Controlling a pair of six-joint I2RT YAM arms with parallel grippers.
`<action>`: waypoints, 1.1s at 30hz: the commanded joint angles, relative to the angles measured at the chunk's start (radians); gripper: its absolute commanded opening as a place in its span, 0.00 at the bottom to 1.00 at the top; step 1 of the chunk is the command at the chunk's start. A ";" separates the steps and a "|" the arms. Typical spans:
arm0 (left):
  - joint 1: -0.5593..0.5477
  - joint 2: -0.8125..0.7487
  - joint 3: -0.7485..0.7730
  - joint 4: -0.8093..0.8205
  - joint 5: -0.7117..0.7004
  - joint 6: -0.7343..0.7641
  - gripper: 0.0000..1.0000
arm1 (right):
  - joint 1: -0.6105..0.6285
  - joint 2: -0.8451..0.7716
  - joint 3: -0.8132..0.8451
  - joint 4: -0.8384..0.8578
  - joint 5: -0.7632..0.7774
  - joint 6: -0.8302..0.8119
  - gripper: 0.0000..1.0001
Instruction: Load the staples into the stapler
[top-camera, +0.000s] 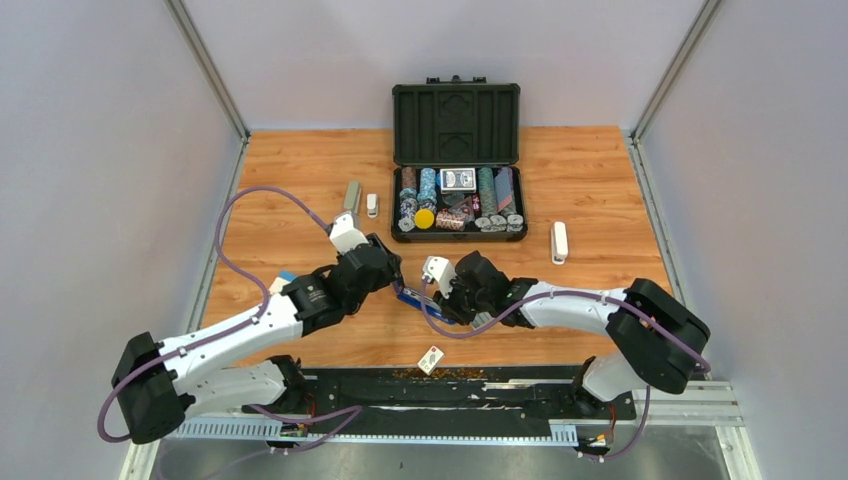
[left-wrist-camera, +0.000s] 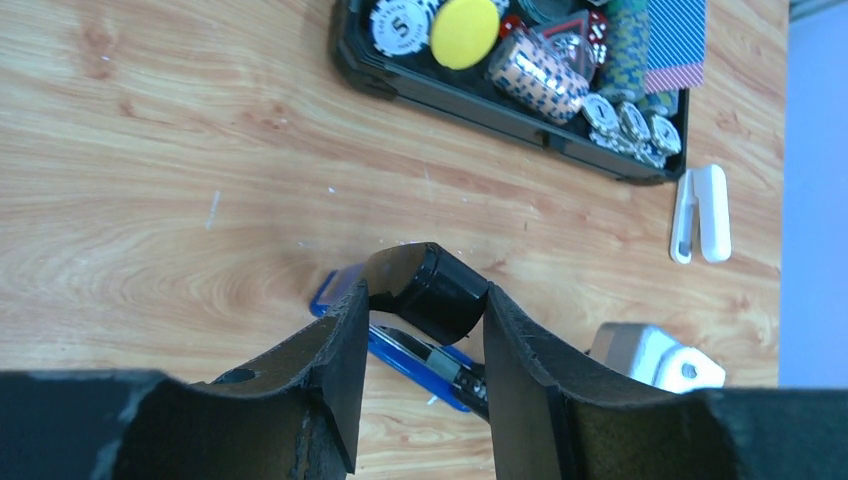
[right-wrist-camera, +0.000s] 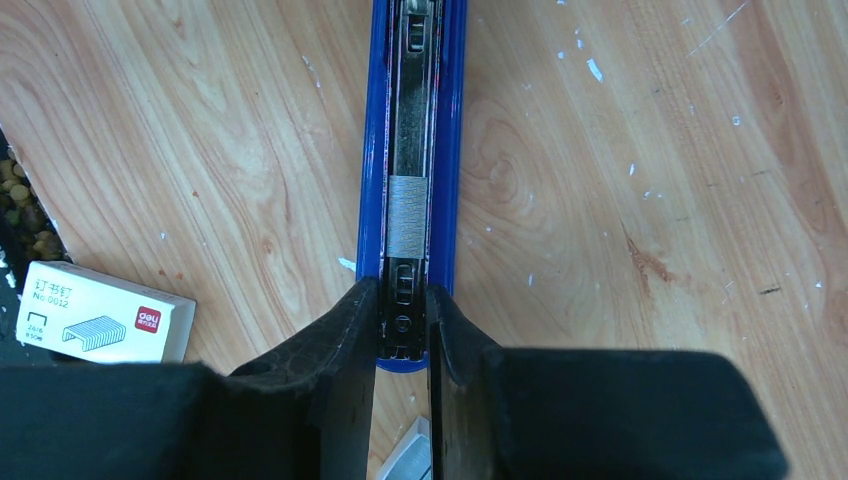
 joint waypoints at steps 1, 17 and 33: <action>-0.060 0.055 -0.020 -0.019 0.111 -0.015 0.49 | 0.000 -0.018 -0.016 0.154 -0.037 -0.018 0.02; -0.161 0.117 -0.041 0.098 0.155 -0.014 0.54 | -0.027 -0.098 -0.081 0.227 -0.061 -0.001 0.04; -0.261 0.212 -0.004 0.171 0.183 -0.029 0.58 | -0.028 -0.102 -0.096 0.262 -0.058 0.014 0.05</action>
